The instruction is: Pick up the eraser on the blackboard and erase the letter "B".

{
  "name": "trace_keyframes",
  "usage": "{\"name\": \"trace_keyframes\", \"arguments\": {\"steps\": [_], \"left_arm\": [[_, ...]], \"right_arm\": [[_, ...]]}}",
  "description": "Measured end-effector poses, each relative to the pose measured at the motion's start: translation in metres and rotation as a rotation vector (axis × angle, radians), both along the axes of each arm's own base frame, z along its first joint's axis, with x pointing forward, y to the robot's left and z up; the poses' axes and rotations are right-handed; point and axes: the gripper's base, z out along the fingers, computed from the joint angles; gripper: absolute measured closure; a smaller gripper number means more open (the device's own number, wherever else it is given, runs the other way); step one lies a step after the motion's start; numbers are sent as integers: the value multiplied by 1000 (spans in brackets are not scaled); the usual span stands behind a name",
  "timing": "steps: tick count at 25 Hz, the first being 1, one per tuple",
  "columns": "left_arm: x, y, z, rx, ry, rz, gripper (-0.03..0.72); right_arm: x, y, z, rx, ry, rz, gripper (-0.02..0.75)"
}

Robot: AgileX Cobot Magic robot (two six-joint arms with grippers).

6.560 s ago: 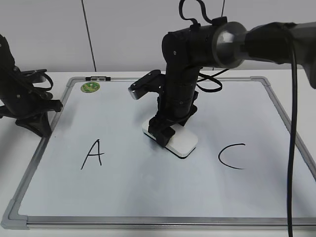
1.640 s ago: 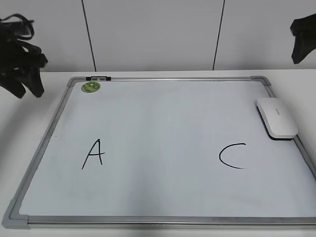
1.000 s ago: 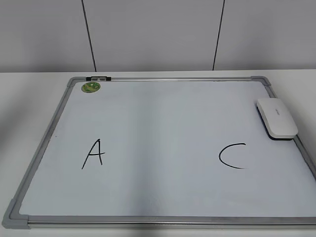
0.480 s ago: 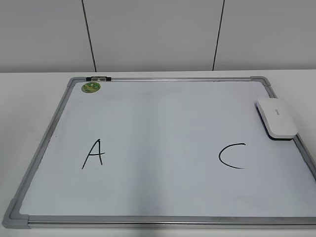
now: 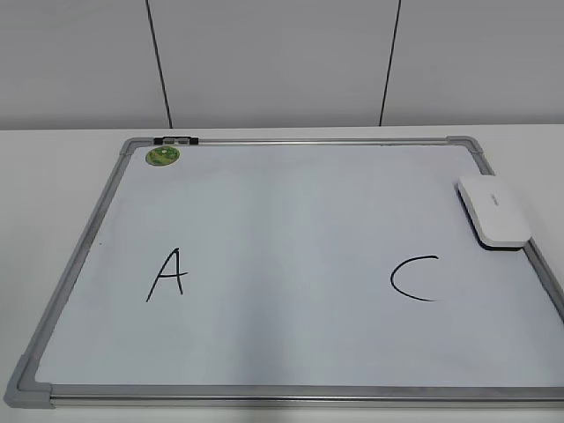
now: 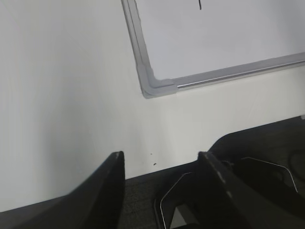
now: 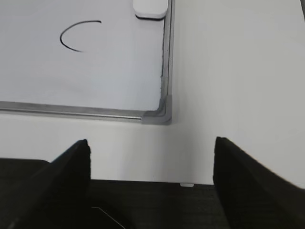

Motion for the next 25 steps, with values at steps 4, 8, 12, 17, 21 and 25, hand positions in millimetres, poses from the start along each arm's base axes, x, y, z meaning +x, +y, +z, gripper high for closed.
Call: {"name": "trace_keyframes", "arguments": {"steps": [4, 8, 12, 17, 21, 25], "left_arm": [[-2, 2, -13, 18, -26, 10, 314], [1, 3, -25, 27, -25, 16, 314], [2, 3, -27, 30, -27, 17, 314], [2, 3, -26, 31, -33, 18, 314], [2, 3, -26, 31, -35, 18, 314], [2, 3, -26, 33, -36, 18, 314]], "right_arm": [[2, 0, -28, 0, 69, 0, 144], [8, 0, -40, 0, 60, 0, 145], [12, 0, -46, 0, 42, 0, 146], [12, 0, -46, 0, 43, 0, 146], [12, 0, -46, 0, 42, 0, 145], [12, 0, -46, 0, 40, 0, 145]]}}
